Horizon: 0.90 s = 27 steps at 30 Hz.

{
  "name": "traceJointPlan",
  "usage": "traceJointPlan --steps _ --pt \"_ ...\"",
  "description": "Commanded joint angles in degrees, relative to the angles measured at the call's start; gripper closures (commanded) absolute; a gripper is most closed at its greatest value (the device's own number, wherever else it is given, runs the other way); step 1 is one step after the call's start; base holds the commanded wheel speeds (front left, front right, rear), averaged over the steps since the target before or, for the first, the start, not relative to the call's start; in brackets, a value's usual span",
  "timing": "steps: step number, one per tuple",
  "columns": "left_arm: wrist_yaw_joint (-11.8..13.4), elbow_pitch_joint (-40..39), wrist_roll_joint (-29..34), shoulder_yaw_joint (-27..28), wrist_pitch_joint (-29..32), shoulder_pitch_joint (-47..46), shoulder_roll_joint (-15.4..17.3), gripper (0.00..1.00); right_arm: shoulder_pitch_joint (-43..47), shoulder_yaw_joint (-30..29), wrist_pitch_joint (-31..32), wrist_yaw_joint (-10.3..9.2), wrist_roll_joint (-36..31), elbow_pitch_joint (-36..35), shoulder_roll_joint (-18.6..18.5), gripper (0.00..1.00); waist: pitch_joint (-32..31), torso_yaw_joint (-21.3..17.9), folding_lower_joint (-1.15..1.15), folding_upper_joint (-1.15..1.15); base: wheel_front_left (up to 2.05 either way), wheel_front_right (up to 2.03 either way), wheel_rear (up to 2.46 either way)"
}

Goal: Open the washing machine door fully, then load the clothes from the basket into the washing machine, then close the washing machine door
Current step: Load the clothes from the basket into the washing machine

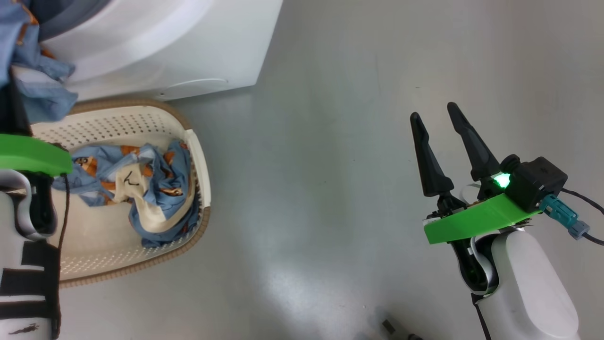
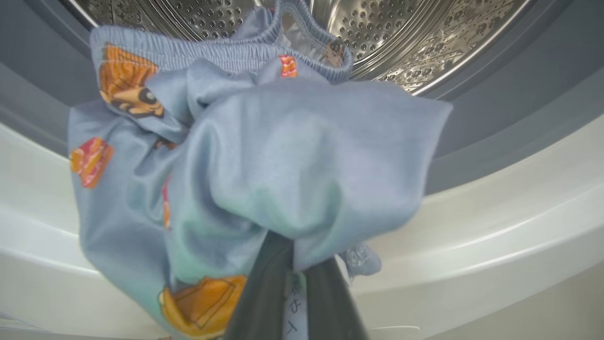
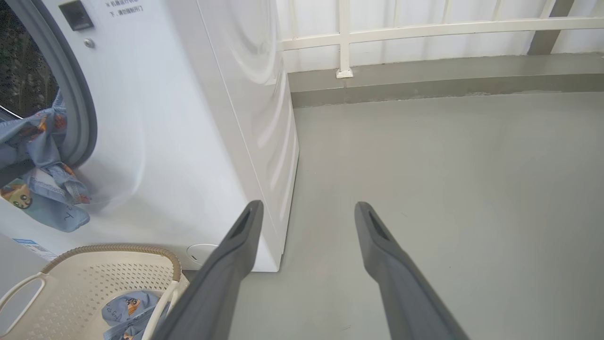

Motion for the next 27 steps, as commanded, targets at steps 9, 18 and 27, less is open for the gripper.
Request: traceJointPlan --steps 9,18,27 --pt "-0.1 -9.8 2.7 2.7 -0.3 0.8 1.7 1.0 0.4 0.7 -0.3 0.09 0.3 -1.4 0.3 0.0 -0.1 1.0 0.0 0.0 0.0 0.0 0.0" --pt "-0.1 -4.1 3.6 -1.0 -0.3 -8.4 4.2 1.0 0.7 0.1 -0.3 0.09 0.9 -1.8 0.3 0.0 0.6 1.7 0.0 0.0 0.0 0.0 0.0" --pt "-0.1 11.0 3.6 -6.5 -0.3 -22.7 6.7 1.0 0.3 0.5 -0.3 0.09 1.5 -1.5 0.3 0.0 0.8 0.9 0.0 0.0 0.0 0.0 0.0"
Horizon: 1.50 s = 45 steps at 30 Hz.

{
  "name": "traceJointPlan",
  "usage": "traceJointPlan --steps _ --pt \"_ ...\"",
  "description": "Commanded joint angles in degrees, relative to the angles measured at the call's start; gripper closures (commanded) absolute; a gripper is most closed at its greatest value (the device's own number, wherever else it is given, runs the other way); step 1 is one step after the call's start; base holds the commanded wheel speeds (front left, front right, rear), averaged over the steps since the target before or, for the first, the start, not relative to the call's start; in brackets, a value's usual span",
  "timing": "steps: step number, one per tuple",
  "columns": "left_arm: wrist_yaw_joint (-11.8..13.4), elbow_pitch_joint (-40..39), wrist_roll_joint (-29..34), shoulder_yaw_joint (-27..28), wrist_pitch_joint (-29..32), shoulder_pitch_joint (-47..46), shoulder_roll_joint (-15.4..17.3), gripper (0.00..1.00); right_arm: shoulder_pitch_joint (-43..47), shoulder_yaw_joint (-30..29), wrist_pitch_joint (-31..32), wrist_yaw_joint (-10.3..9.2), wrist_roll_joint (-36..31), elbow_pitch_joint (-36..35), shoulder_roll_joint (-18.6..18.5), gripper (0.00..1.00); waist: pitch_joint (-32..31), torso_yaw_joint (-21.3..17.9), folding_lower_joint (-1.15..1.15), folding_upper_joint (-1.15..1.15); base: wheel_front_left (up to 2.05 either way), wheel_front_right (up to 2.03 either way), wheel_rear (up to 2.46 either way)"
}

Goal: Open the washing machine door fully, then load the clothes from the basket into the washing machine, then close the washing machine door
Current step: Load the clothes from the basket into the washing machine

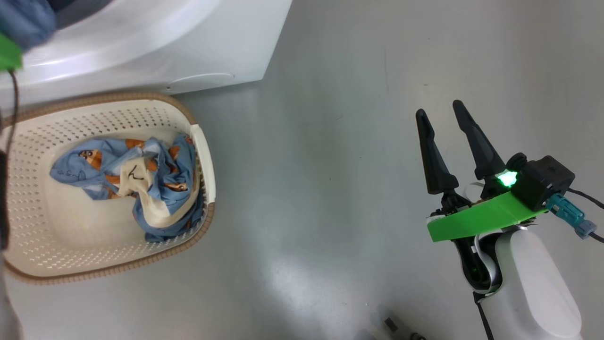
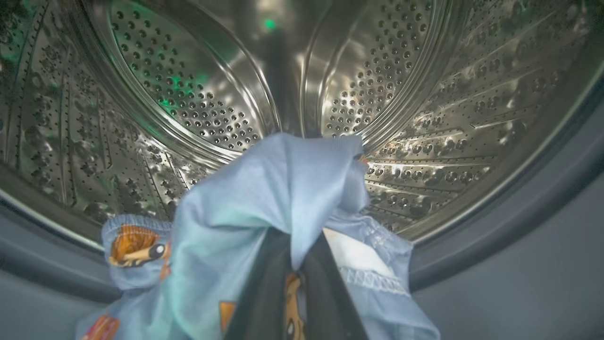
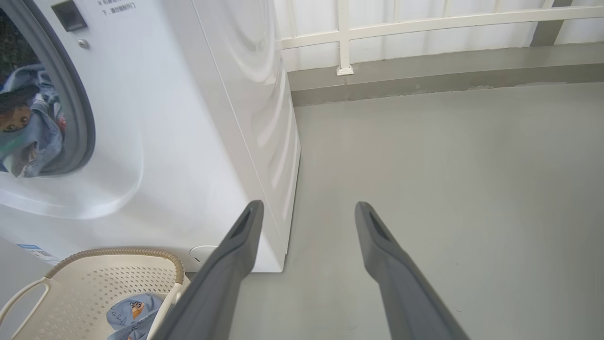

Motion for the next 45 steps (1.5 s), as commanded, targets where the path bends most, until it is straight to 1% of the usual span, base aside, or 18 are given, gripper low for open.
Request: traceJointPlan --steps 1,5,7,8,13,16,21,22,24,26,27,28,29,37,45 --pt "-0.1 0.2 0.3 0.5 -0.3 -2.4 2.8 1.0 0.3 1.3 -0.3 0.09 0.3 -1.2 0.3 0.0 0.0 -0.2 0.0 0.0 0.0 0.0 0.0" --pt "-0.1 4.2 0.8 -1.1 -0.3 -8.1 3.5 1.0 0.1 1.8 -0.3 0.09 0.6 -1.0 0.3 0.0 0.2 -0.9 0.0 0.0 0.0 0.0 0.0" --pt "-0.1 4.1 1.9 -1.7 -0.3 -10.3 4.1 1.0 -0.1 2.3 -0.3 0.09 0.9 -1.0 0.3 0.0 0.4 -1.5 0.0 0.0 0.0 0.0 0.0" --pt "-0.1 2.6 3.0 -1.9 -0.3 -11.6 4.6 1.0 -0.1 2.6 -0.3 0.09 1.2 -1.0 0.3 0.0 0.5 -2.1 0.0 0.0 0.0 0.0 0.0" --pt "-0.1 -1.1 5.1 -1.6 -0.3 -11.7 5.6 1.0 -0.3 3.3 -0.3 0.09 1.7 -1.3 0.3 0.0 1.0 -3.6 0.0 0.0 0.0 0.0 0.0" --pt "-0.1 1.2 5.7 -2.5 -0.3 -10.3 6.0 1.0 -0.2 3.8 -0.3 0.09 2.0 -1.3 0.3 0.0 1.0 -4.3 0.0 0.0 0.0 0.0 0.0" --pt "-0.1 6.2 4.8 -3.8 -0.3 -9.7 6.6 1.0 0.2 4.4 -0.3 0.09 2.2 -1.3 0.3 0.0 0.9 -4.9 0.0 0.0 0.0 0.0 0.0" --pt "-0.1 7.2 4.7 -4.1 -0.3 -9.9 6.7 0.96 0.2 4.4 -0.3 0.09 2.2 -1.3 0.3 0.0 0.9 -5.0 0.0 0.0 0.0 0.0 0.0" --pt "-0.1 9.2 4.5 -4.6 -0.3 -10.5 7.0 0.71 0.4 4.4 -0.3 0.09 2.2 -1.3 0.3 0.0 0.9 -5.0 0.0 0.0 0.0 0.0 0.0" --pt "-0.1 10.7 4.2 -5.2 -0.3 -11.4 7.2 0.58 0.3 4.3 -0.3 0.09 2.2 -1.3 0.3 0.0 0.9 -5.0 0.0 0.0 0.0 0.0 0.0" --pt "-0.1 11.6 4.0 -5.5 -0.3 -11.9 7.3 0.47 0.3 4.3 -0.3 0.09 2.1 -1.2 0.3 0.0 0.9 -4.9 0.0 0.0 0.0 0.0 0.0" --pt "-0.1 12.2 3.9 -5.9 -0.3 -12.3 7.3 0.04 0.3 4.2 -0.3 0.09 2.1 -1.2 0.3 0.0 0.8 -4.8 0.0 0.0 0.0 0.0 0.0" --pt "-0.1 12.8 3.6 -6.1 -0.3 -12.8 7.3 0.0 0.3 4.2 -0.3 0.09 2.1 -1.2 0.3 0.0 0.8 -4.7 0.0 0.0 0.0 0.0 0.0" --pt "-0.1 15.2 2.2 -7.9 -0.3 -14.0 7.4 0.0 -0.3 4.4 -0.3 0.09 2.4 -0.9 0.3 0.0 0.7 -4.0 0.0 0.0 0.0 0.0 0.0" --pt "-0.1 13.5 0.5 -7.9 -0.3 -12.5 7.4 0.0 -0.2 4.0 -0.3 0.09 2.1 -1.0 0.3 0.0 0.7 -3.4 0.0 0.0 0.0 0.0 0.0"
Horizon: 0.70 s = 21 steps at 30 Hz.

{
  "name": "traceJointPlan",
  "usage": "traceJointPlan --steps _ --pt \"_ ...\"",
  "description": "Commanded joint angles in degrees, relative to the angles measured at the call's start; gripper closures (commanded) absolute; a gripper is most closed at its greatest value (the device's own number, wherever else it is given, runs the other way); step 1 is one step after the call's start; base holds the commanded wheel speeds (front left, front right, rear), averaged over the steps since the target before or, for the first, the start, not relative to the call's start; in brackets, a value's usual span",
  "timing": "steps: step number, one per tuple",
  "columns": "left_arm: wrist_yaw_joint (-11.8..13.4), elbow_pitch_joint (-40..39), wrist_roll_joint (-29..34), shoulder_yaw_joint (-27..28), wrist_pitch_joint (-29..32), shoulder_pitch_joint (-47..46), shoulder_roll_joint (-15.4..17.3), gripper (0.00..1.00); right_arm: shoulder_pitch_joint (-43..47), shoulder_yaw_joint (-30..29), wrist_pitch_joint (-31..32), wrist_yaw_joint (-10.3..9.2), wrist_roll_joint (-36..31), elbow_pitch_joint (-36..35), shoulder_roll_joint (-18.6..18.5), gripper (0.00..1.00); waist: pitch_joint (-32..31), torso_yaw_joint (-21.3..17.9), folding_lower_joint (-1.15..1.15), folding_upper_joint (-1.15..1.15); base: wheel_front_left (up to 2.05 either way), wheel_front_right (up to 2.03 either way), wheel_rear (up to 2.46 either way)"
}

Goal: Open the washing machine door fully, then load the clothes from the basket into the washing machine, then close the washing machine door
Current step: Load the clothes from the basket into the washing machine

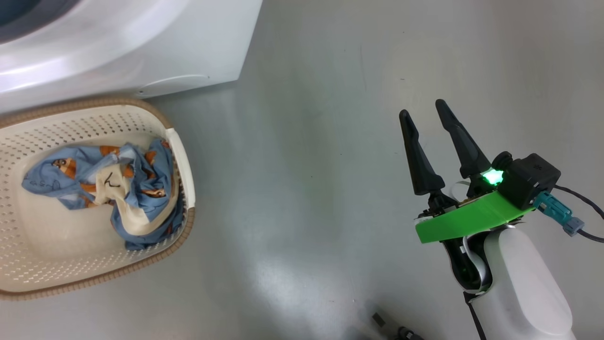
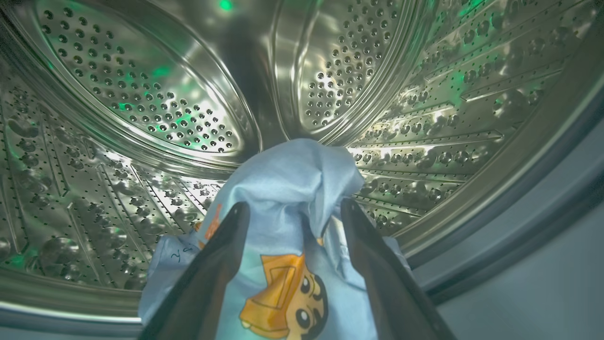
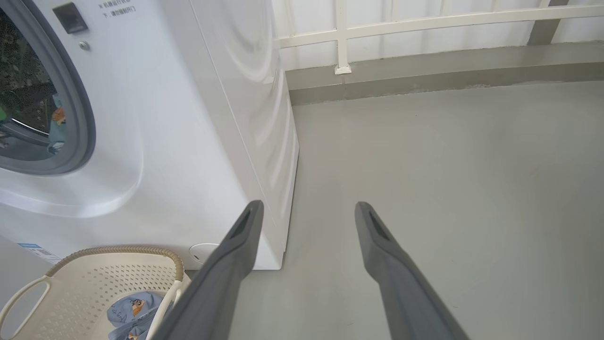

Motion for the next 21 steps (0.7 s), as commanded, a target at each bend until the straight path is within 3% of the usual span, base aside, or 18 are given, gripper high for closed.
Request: traceJointPlan --steps 1,11,21 --pt "-0.1 -1.7 -0.6 0.8 -0.3 0.5 2.5 0.0 0.6 0.8 -0.3 0.09 0.7 -1.2 0.2 0.0 0.0 0.1 0.0 0.0 0.0 0.0 0.0" --pt "-0.1 -9.3 -1.8 5.5 -0.3 7.0 0.6 0.0 0.9 -0.2 -0.3 0.09 -0.5 -1.2 0.2 0.0 -1.1 1.7 0.0 0.0 0.0 0.0 0.0" --pt "-0.1 -18.8 0.3 12.2 -0.3 19.6 -3.1 0.0 2.0 -1.6 -0.3 0.09 -2.2 -0.6 -0.4 0.0 -4.6 3.8 0.0 0.0 0.0 0.0 0.0"
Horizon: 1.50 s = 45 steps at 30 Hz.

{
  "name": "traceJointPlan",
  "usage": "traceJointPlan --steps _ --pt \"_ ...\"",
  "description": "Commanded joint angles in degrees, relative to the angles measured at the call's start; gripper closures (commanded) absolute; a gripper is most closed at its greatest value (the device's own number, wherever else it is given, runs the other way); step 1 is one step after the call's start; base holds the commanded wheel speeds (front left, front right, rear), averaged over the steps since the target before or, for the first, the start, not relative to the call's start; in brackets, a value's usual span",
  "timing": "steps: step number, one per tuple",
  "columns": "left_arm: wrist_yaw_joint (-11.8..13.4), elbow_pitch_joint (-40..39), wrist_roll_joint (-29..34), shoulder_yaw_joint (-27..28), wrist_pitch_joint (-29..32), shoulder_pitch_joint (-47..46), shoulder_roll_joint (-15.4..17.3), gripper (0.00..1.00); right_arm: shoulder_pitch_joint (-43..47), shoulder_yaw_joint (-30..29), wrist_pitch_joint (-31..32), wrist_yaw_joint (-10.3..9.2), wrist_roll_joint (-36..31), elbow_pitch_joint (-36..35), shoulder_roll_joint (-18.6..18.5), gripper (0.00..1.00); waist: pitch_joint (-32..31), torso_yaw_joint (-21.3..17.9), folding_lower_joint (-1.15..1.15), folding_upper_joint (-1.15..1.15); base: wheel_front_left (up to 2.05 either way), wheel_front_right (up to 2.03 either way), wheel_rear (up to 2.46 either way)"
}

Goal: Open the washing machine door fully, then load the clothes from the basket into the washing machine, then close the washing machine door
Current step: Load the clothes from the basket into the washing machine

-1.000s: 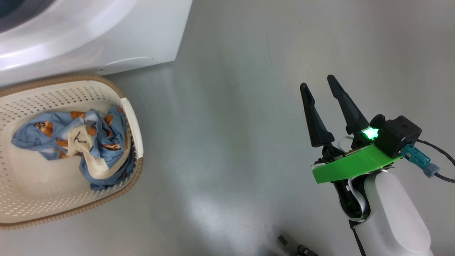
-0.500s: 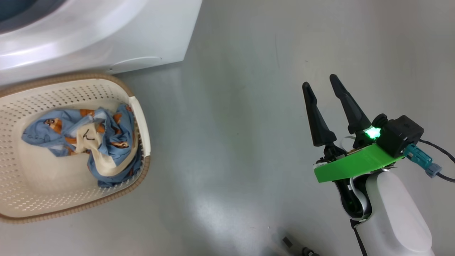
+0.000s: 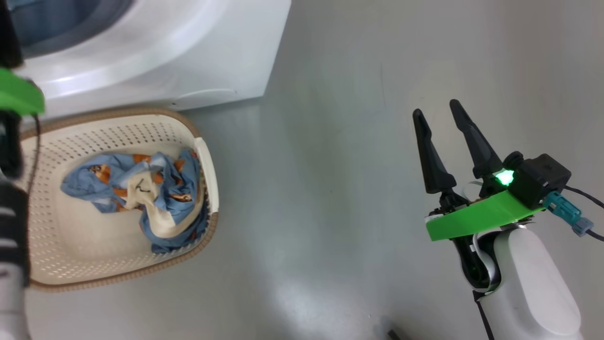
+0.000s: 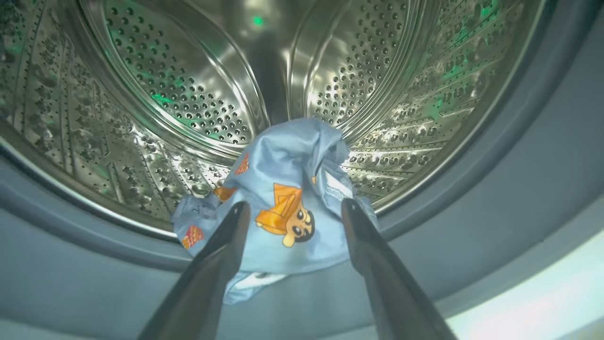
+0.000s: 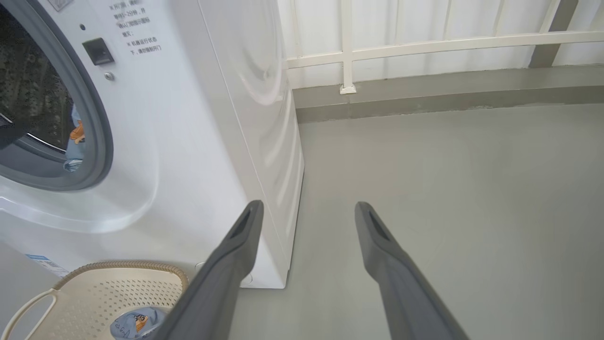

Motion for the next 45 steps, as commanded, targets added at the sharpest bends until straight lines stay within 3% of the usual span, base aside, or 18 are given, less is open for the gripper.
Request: traceJointPlan --steps 1,34,45 --pt "-0.1 -2.2 0.9 1.5 -0.3 1.9 2.1 0.0 1.9 0.6 -0.3 0.09 -0.7 -1.1 -0.2 0.0 -1.3 0.9 0.0 0.0 0.0 0.0 0.0" --pt "-0.1 -22.6 2.4 9.6 -0.3 46.2 -7.4 0.0 17.8 -0.4 -0.3 0.09 1.0 1.8 -7.5 0.0 -24.2 5.7 0.0 0.0 0.0 0.0 0.0" --pt "-0.1 -29.1 2.9 11.0 -0.3 54.0 -8.8 0.0 21.9 -3.0 -0.3 0.09 1.1 1.4 -8.5 0.0 -26.4 6.3 0.0 0.0 0.0 0.0 0.0"
